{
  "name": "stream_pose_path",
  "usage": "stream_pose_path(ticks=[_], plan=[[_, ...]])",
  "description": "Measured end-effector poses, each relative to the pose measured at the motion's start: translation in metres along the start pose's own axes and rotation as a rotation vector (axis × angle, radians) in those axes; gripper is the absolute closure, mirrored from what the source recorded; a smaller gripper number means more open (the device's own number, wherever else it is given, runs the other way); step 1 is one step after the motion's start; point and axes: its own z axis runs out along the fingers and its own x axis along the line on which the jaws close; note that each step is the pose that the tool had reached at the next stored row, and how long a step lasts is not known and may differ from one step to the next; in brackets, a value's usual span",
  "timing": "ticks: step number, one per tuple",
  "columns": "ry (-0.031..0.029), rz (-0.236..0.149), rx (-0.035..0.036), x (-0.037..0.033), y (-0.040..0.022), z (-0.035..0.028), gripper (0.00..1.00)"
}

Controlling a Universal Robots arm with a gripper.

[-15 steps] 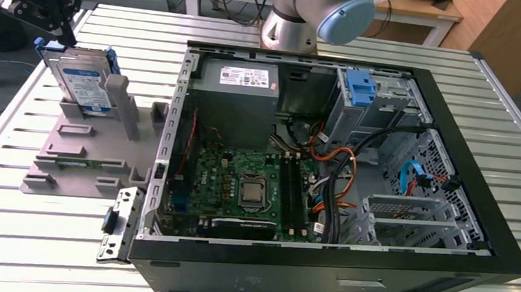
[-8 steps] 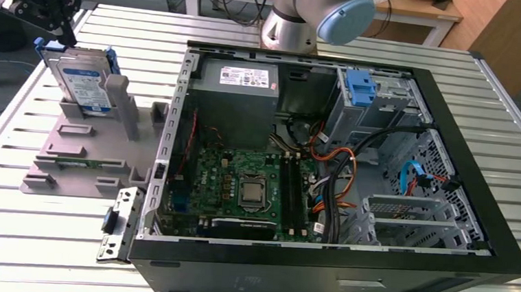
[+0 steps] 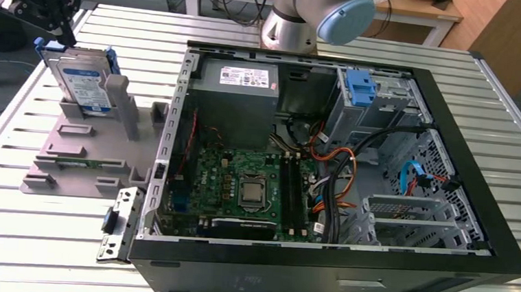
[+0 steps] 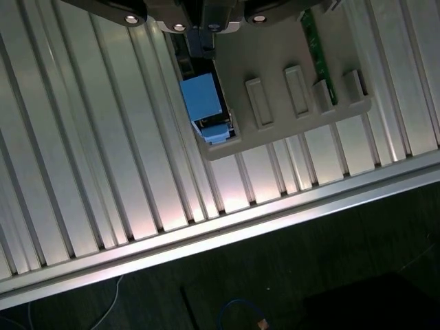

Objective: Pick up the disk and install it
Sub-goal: 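Pick up the disk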

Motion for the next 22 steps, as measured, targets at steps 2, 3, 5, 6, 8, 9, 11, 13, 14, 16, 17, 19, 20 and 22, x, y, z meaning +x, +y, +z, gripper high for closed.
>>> stream_pose_path(ticks=[2, 3, 5, 6, 8, 9, 11, 13, 14, 16, 17, 19, 20, 22], plan=[[0.0003, -0.017, -0.0005, 0.0000, 0.0000, 0.0003, 0.89], [0.0007, -0.029, -0.0009, 0.0000, -0.0001, 0.0004, 0.89], [0.0020, -0.056, -0.0016, 0.0000, -0.0001, 0.0008, 0.89], [0.0025, -0.070, -0.0020, 0.0000, -0.0001, 0.0010, 0.89], [0.0025, -0.084, -0.0027, 0.0000, 0.0000, 0.0010, 0.89], [0.0025, -0.084, -0.0028, 0.0000, -0.0001, 0.0010, 0.89], [0.0023, -0.085, -0.0027, 0.0000, -0.0001, 0.0010, 0.89], [0.0023, -0.085, -0.0027, 0.0000, -0.0001, 0.0010, 0.89], [0.0023, -0.085, -0.0027, 0.0000, -0.0001, 0.0010, 0.89], [0.0021, -0.085, -0.0024, -0.0003, -0.0007, 0.0012, 0.89], [0.0023, -0.085, -0.0026, -0.0004, -0.0010, 0.0011, 0.89], [0.0023, -0.085, -0.0026, -0.0003, -0.0010, 0.0011, 0.89], [0.0023, -0.085, -0.0026, -0.0003, -0.0011, 0.0010, 0.89], [0.0024, -0.085, -0.0027, -0.0004, -0.0012, 0.0010, 0.89]])
